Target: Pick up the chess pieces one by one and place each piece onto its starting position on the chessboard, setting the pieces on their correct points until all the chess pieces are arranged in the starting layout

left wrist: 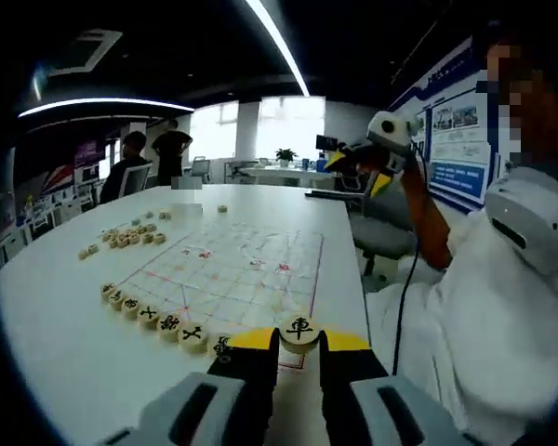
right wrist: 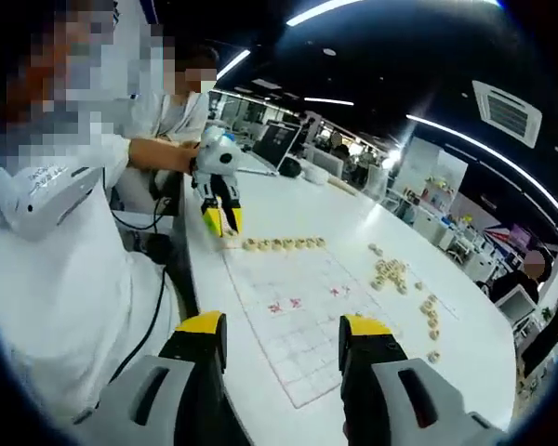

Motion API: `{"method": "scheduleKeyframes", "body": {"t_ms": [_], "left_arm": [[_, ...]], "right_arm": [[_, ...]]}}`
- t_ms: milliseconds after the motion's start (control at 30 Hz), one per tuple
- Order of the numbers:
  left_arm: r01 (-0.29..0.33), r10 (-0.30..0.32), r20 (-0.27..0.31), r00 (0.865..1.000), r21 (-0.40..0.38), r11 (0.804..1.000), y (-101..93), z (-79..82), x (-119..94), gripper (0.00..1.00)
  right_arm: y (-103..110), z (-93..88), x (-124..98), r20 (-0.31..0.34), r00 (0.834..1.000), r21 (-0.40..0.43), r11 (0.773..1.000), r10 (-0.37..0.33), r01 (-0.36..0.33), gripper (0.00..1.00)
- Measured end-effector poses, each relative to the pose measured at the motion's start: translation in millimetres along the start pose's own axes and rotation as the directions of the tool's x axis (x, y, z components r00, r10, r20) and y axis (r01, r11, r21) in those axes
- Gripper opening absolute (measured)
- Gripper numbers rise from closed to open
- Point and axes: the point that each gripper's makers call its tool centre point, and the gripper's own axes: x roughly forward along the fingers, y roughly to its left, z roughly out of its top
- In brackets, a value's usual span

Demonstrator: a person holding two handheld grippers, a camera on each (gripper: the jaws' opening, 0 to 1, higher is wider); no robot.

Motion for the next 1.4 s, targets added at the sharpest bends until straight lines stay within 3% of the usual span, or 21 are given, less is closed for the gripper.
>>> {"method": "scheduleKeyframes", "body": {"t_ms": [167, 600, 733, 833, 933, 1033, 1100, 1200, 1333, 1400], "left_arm": [[0.012, -0.011, -0.058, 0.998, 0.021, 1.0, -3.2, -16.4, 3, 0.2], [0.01, -0.01, -0.076, 0.997, -0.006, 1.0, 1.7, -25.5, 3, 0.2], [0.02, -0.02, -0.072, 0.997, 0.009, 1.0, -2.0, -24.2, -1, 0.36], [0.037, -0.038, -0.043, 0.998, -0.004, 0.999, -5.2, -18.1, -4, 0.38], [0.033, -0.032, 0.028, 0.999, -0.008, 0.999, -2.2, 1.3, -10, 0.45], [-0.001, 0.003, 0.117, 0.993, -0.022, 1.0, 8.7, 26.7, -13, 0.48], [-0.052, 0.055, 0.143, 0.988, -0.027, 0.998, 22.5, 37.9, -12, 0.47], [-0.125, 0.126, 0.122, 0.984, -0.014, 0.992, 44.7, 44.8, -7, 0.42], [-0.208, 0.214, 0.115, 0.97, -0.062, 0.976, 77.2, 53.9, -1, 0.41], [-0.22, 0.228, 0.115, 0.967, -0.081, 0.972, 91.0, 58.1, 3, 0.4]], "right_arm": [[2, -0.4, -1, -0.005, 1.0, -0.012, 1.0, 0.004, -0.004, 0.48], [-2, -6.3, 0, -0.031, 0.999, -0.012, 1.0, -0.009, 0.009, 0.47], [-2, -6.3, 0, -0.031, 0.999, -0.014, 1.0, -0.009, 0.008, 0.47], [-3, -6.9, -1, -0.031, 0.999, -0.013, 1.0, -0.009, 0.009, 0.47], [-6, -7.8, -1, -0.031, 0.999, -0.009, 1.0, -0.013, 0.013, 0.47], [-6, -7.6, -1, -0.031, 0.999, -0.009, 1.0, -0.014, 0.014, 0.46], [-7, -7.3, -2, -0.03, 0.999, -0.012, 1.0, -0.017, 0.017, 0.46], [-9, -6.3, -3, -0.027, 0.999, -0.011, 1.0, -0.029, 0.029, 0.46], [-12, -7.4, -4, -0.028, 0.999, -0.007, 0.999, -0.043, 0.043, 0.46], [-15, -8.2, -4, -0.031, 0.998, -0.008, 0.999, -0.054, 0.054, 0.45]]}}
